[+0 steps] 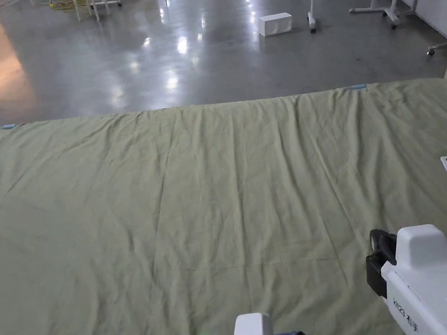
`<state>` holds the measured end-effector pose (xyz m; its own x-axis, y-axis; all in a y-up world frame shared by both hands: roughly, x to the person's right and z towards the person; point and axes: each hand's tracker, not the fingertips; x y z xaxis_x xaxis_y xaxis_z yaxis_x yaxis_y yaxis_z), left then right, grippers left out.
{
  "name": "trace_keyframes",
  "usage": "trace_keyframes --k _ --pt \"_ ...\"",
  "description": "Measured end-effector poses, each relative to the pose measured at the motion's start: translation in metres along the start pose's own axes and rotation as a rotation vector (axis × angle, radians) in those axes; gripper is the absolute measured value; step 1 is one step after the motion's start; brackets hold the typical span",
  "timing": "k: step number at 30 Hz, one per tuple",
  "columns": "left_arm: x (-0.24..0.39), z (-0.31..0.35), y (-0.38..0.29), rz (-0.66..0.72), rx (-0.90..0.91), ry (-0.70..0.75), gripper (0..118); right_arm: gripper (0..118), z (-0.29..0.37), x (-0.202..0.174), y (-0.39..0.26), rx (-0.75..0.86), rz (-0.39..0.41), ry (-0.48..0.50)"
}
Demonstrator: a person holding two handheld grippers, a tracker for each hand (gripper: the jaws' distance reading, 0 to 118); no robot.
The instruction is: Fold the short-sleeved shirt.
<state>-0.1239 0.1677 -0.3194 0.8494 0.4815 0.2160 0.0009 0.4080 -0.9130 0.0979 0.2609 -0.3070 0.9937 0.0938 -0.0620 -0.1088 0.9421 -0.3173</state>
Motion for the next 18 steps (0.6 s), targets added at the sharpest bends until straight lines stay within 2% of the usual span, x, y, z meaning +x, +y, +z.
trace_keyframes --k 5,9,14,18 --pt "-0.002 -0.034 -0.001 -0.002 0.016 0.093 13 0 0.003 0.003 -0.001 -0.002 0.003 -0.005" --pt "0.002 -0.041 -0.002 -0.017 0.075 0.108 12 0 0.006 0.005 -0.001 0.000 0.000 -0.007" --pt "0.004 -0.013 -0.001 -0.023 0.130 0.033 12 0 0.011 0.007 0.001 0.005 0.008 -0.005" --pt "0.005 0.031 0.006 -0.063 0.256 -0.008 12 0 0.012 0.006 0.002 0.011 0.003 0.005"
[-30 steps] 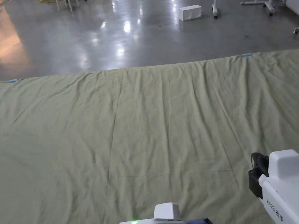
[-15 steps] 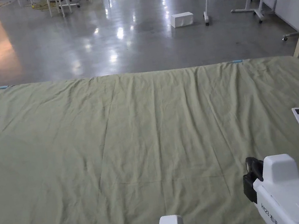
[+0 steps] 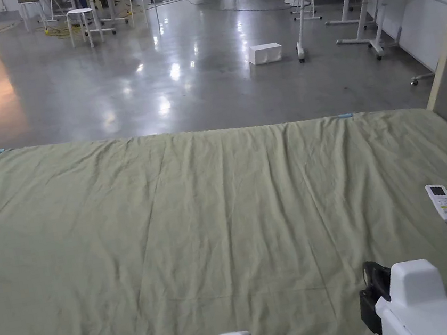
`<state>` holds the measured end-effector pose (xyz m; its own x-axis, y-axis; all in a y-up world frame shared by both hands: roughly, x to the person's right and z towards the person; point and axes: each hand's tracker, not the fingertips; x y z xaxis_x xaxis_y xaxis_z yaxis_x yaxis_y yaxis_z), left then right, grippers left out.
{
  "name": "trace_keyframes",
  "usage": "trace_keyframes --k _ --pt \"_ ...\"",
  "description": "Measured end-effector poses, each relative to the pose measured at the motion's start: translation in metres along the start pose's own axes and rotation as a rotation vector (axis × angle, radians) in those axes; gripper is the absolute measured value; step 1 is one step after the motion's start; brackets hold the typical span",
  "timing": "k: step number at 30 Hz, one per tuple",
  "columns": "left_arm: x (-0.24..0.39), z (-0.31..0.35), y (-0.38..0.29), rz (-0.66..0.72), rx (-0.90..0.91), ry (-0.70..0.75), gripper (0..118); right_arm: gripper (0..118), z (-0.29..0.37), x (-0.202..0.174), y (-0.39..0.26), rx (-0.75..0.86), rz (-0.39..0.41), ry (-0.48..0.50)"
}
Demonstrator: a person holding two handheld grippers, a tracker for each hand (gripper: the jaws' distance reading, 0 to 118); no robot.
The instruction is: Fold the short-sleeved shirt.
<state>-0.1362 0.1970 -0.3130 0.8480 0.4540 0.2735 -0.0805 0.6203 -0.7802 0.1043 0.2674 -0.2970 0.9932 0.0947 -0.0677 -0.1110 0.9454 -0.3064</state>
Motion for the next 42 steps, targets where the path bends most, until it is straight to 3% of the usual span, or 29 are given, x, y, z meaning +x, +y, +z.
trace_keyframes --k 4,9,17,28,31,37,39,41,42 --pt "-0.003 0.041 0.018 -0.091 0.173 0.075 12 0 0.001 -0.004 0.006 0.020 -0.011 0.004" --pt "-0.010 0.084 0.030 -0.254 0.389 0.318 10 0 0.005 -0.010 0.016 0.079 -0.014 -0.003" --pt "-0.032 0.131 0.030 -0.287 0.681 0.616 9 0 0.012 -0.018 0.031 0.171 -0.010 -0.049" --pt "-0.067 0.137 0.001 -0.271 0.599 0.670 9 0 0.020 -0.032 0.013 0.152 0.018 -0.044" --pt "-0.079 0.136 -0.010 -0.230 0.552 0.650 9 0 0.024 -0.051 -0.014 0.046 -0.019 0.028" --pt "-0.097 0.131 -0.030 -0.175 0.454 0.618 9 0 0.031 -0.122 -0.078 -0.119 0.094 0.214" --pt "-0.102 0.130 -0.038 -0.158 0.423 0.595 9 0 0.029 -0.147 -0.099 -0.158 0.174 0.261" --pt "-0.106 0.130 -0.045 -0.152 0.399 0.587 9 0 0.023 -0.163 -0.116 -0.191 0.194 0.291" --pt "-0.107 0.129 -0.048 -0.151 0.390 0.587 9 0 0.018 -0.165 -0.124 -0.206 0.167 0.295"
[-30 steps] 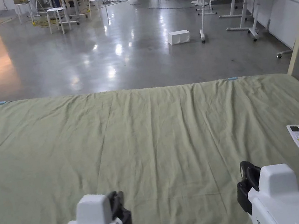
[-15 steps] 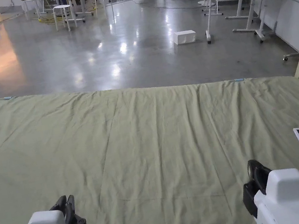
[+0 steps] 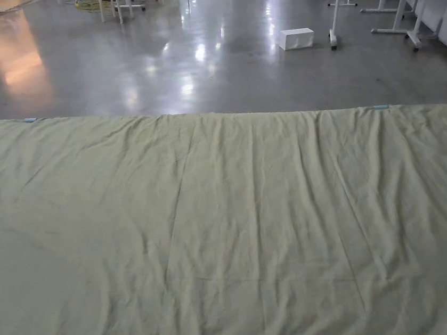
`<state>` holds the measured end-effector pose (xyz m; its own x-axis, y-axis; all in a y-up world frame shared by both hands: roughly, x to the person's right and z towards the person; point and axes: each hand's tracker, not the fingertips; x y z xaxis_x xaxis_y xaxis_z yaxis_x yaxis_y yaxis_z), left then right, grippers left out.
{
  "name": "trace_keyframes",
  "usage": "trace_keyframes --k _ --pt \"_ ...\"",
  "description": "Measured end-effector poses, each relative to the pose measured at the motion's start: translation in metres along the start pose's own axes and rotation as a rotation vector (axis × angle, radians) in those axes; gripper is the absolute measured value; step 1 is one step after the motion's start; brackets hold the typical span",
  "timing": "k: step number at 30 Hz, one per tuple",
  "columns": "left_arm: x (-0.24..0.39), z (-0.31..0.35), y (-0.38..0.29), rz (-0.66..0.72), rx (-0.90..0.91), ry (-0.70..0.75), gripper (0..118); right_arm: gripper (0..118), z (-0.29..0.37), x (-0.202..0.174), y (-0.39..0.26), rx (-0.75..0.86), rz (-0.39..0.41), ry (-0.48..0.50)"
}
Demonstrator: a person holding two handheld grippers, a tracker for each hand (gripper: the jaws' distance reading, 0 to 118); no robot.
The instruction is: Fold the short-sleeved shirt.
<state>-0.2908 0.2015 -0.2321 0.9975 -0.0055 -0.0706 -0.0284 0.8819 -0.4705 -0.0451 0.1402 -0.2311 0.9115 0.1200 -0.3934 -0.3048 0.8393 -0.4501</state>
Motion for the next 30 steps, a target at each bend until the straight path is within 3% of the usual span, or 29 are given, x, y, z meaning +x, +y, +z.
trace_keyframes --k 5,10,16,18,19,21,22,30 --pt "-0.009 0.002 -0.014 0.049 -0.069 -0.038 9 0 -0.032 -0.001 -0.020 -0.064 0.041 -0.073" --pt "-0.016 0.001 -0.021 0.065 -0.130 -0.083 9 0 -0.040 0.021 -0.027 -0.067 -0.030 -0.115" --pt "-0.035 -0.018 -0.023 0.252 -0.265 -0.293 10 0 -0.043 0.038 -0.026 -0.058 -0.054 -0.185" --pt "-0.039 -0.030 -0.023 0.288 -0.328 -0.382 18 0 -0.044 0.040 -0.027 -0.067 -0.055 -0.179" --pt "-0.041 -0.037 -0.023 0.292 -0.347 -0.419 28 0 -0.044 0.040 -0.029 -0.070 -0.055 -0.181" --pt "-0.045 -0.053 -0.025 0.318 -0.388 -0.492 64 0 -0.045 0.041 -0.031 -0.072 -0.034 -0.188" --pt "-0.046 -0.063 -0.025 0.336 -0.416 -0.524 74 0 -0.045 0.040 -0.032 -0.068 -0.026 -0.190" --pt "-0.046 -0.140 -0.039 0.539 -0.606 -0.748 77 0 -0.045 0.039 -0.034 -0.074 -0.036 -0.184"
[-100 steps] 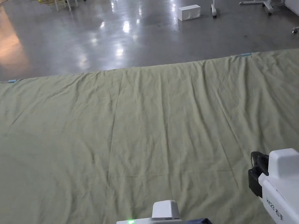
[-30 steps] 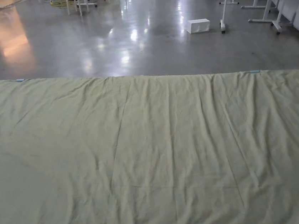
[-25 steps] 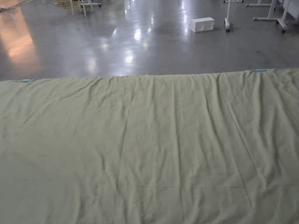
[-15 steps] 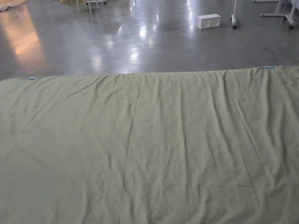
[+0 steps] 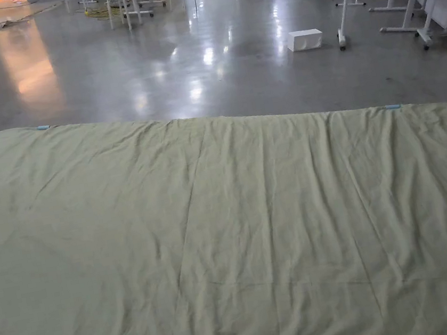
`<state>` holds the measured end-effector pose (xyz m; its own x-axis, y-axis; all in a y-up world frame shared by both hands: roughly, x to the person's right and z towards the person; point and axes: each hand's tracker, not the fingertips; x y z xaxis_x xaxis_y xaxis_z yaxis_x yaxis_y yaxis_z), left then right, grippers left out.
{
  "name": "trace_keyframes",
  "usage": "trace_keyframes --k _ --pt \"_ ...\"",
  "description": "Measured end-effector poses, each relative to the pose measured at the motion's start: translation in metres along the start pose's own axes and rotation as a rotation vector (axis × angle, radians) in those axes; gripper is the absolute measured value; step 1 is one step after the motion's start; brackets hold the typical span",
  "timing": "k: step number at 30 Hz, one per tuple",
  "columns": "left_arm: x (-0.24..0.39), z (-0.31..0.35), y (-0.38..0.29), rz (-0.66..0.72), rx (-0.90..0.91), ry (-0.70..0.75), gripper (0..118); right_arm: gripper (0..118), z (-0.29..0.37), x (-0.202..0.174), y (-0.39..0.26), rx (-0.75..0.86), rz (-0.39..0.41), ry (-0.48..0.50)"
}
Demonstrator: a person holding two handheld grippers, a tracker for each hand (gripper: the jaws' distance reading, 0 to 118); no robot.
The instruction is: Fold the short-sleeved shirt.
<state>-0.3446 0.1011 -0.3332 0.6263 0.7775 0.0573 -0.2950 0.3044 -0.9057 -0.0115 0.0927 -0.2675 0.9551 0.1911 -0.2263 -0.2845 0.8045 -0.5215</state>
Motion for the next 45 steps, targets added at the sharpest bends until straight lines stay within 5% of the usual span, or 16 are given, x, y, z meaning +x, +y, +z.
trace_keyframes --k 4,12,18,21,27,37,45 --pt "-0.009 -0.033 -0.001 0.075 -0.089 -0.066 74 0 0.006 0.003 0.009 -0.006 -0.019 -0.001" --pt "-0.008 -0.055 -0.011 0.152 -0.078 -0.111 32 0 0.012 0.014 0.018 -0.021 -0.045 0.011" --pt "-0.005 -0.043 -0.016 0.231 -0.035 -0.221 25 0 -0.008 0.014 0.004 -0.049 -0.004 -0.040" --pt "0.002 -0.033 -0.015 0.239 -0.020 -0.250 24 0 -0.013 0.025 0.010 -0.067 -0.090 -0.032" --pt "0.009 0.022 0.005 0.224 0.031 -0.248 23 0 0.009 0.046 0.055 0.034 -0.063 -0.029" --pt "-0.036 0.189 0.062 0.103 0.169 0.010 23 0 0.046 0.116 0.160 0.258 -0.129 -0.117" --pt "-0.073 0.306 0.101 0.072 0.178 0.374 23 0 0.059 0.142 0.187 0.308 -0.128 -0.174"
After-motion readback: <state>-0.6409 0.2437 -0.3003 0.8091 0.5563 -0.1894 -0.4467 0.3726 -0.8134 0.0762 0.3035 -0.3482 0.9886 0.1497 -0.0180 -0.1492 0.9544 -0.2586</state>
